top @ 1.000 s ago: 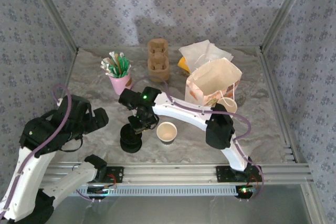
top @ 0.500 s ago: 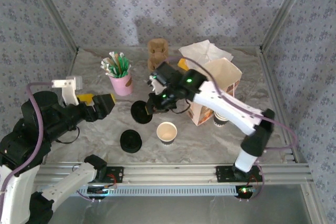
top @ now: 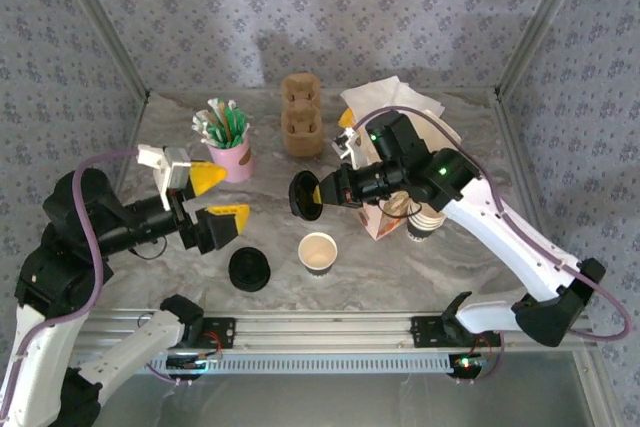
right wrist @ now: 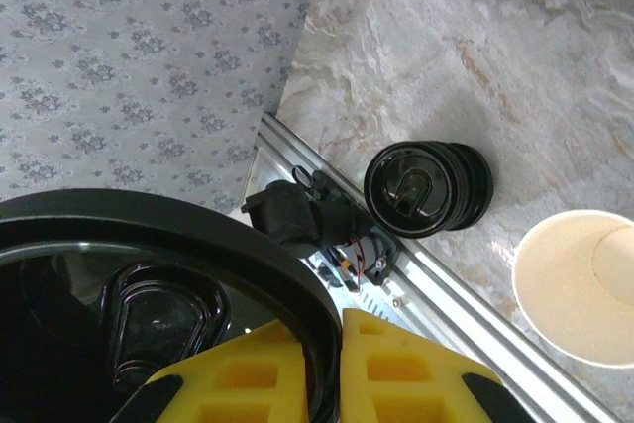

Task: Pack the takeout coffee

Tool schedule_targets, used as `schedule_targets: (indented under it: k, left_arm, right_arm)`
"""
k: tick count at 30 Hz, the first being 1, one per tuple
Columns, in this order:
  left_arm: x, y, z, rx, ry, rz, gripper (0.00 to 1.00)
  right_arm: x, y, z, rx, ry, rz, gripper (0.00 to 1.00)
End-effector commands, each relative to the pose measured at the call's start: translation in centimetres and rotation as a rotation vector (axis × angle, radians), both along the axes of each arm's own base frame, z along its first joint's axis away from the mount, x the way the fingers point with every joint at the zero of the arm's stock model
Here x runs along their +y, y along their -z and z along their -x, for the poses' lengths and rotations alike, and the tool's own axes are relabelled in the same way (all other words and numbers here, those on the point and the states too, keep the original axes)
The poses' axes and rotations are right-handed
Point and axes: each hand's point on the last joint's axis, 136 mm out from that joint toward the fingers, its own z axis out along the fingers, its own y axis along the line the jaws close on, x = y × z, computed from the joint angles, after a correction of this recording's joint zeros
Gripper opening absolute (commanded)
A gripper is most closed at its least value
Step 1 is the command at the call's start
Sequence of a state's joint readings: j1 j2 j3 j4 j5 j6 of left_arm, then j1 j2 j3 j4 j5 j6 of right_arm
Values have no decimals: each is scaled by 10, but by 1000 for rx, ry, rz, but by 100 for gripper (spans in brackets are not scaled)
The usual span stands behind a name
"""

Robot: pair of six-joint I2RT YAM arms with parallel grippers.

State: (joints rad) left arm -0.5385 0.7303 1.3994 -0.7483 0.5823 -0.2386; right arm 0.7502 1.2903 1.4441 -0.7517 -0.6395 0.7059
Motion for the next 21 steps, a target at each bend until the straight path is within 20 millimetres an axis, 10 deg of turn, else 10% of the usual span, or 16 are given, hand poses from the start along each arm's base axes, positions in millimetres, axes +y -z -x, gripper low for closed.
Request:
schedule_targets:
  k: [1,7,21]
  left_arm:
    - [-19,-2,6,116,122,64,100]
    - [-52,32,4,520,311,111,100]
    - [-55,27,15,441,390,148,100]
  right_arm:
    - [-3,-16,-7,-141,-1,-41,11]
    - [-2,-22,-15,-300,-37,-41,13]
    - [19,-41,2,-285,-184,-178,16]
